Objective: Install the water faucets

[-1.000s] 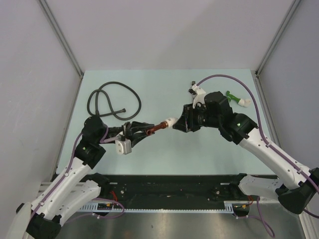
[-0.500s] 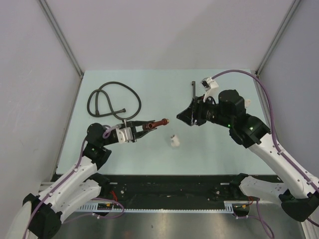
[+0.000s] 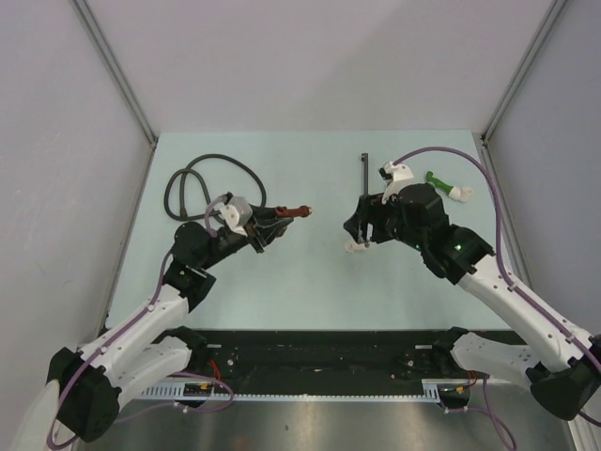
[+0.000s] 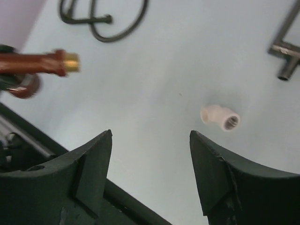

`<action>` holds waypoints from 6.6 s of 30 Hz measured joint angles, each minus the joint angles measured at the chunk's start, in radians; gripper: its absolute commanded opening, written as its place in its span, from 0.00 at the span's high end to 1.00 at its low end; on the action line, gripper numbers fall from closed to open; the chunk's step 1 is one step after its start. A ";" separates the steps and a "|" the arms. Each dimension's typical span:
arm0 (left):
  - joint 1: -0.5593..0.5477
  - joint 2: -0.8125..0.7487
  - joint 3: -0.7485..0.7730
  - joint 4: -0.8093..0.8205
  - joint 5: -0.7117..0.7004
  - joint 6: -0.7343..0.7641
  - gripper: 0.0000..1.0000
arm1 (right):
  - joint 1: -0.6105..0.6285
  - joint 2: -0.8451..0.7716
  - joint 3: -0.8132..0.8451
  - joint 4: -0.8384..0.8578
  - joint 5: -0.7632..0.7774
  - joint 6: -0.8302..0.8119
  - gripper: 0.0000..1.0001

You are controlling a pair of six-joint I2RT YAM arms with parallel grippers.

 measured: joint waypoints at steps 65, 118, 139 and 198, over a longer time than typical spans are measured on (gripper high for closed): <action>0.260 0.159 0.102 -0.070 0.085 -0.636 1.00 | -0.384 0.685 -0.145 0.328 -0.377 0.005 0.31; 0.264 0.177 0.104 -0.026 0.121 -0.669 1.00 | -0.187 0.796 -0.031 0.227 -0.394 -0.024 0.43; 0.264 0.183 0.103 0.078 0.144 -0.745 1.00 | -0.157 0.684 -0.068 0.190 -0.434 -0.042 1.00; 0.230 0.319 -0.091 0.708 0.082 -1.370 1.00 | 0.351 0.098 -0.356 1.138 0.567 -0.300 1.00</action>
